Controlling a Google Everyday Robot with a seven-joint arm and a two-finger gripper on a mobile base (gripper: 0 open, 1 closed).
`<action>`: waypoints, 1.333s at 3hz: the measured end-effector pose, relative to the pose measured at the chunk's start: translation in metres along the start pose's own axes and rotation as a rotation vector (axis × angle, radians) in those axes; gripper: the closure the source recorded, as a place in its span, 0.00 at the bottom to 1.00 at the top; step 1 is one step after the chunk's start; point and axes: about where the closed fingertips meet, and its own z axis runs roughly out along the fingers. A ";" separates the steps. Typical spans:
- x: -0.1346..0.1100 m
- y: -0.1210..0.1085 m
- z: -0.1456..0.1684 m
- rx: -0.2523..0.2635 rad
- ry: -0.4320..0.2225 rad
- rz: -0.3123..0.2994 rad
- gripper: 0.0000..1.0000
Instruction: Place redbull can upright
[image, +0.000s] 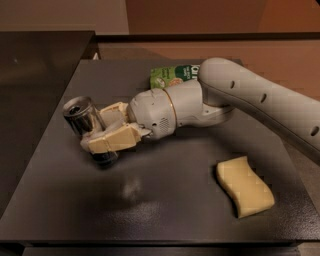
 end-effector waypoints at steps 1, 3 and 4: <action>0.011 -0.007 -0.005 0.025 -0.043 0.009 1.00; 0.018 -0.011 0.006 0.004 -0.131 -0.021 1.00; 0.018 -0.009 0.012 0.002 -0.143 -0.064 0.82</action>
Offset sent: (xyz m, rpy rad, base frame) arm 0.0116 0.0043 -0.0293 0.1295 0.0390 -0.0257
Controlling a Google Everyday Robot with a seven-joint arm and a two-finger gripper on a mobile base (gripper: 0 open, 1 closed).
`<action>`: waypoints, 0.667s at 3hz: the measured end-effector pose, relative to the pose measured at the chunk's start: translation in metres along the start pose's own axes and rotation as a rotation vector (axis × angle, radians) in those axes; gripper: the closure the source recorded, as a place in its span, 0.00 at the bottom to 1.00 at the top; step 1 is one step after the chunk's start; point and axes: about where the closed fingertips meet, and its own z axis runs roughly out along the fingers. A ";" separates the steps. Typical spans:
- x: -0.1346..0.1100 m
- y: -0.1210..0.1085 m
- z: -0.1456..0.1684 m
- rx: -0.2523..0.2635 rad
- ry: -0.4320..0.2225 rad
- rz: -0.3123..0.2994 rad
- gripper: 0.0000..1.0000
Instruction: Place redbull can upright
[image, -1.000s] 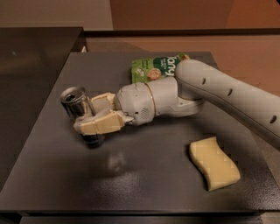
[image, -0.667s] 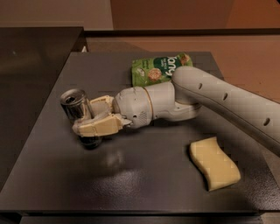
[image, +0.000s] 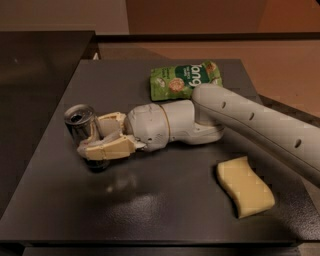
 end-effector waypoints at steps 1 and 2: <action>0.004 0.004 0.004 -0.016 0.026 -0.029 0.58; 0.011 0.007 0.005 -0.027 0.052 -0.039 0.35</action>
Offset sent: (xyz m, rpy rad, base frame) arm -0.0108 -0.0009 -0.0192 -0.0618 -0.0693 0.0342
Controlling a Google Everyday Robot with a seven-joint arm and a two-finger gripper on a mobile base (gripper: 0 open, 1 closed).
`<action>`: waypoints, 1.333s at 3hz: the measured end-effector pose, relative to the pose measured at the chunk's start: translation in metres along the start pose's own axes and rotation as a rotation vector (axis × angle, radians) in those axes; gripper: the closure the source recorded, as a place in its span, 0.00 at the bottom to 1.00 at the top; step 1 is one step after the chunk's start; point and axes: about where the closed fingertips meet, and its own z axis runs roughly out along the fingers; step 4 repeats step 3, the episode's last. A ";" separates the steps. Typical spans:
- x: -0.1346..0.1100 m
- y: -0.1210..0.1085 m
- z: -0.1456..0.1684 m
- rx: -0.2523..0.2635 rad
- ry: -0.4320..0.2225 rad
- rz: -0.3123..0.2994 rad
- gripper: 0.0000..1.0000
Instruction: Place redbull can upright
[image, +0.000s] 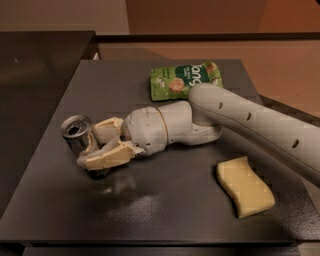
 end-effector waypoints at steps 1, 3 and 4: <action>0.006 0.002 -0.001 -0.005 0.017 0.003 0.12; 0.005 0.003 0.001 -0.009 0.017 0.002 0.00; 0.005 0.003 0.001 -0.009 0.017 0.002 0.00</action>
Offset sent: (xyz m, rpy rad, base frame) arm -0.0015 -0.0016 -0.0055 -0.0155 -0.0023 0.0047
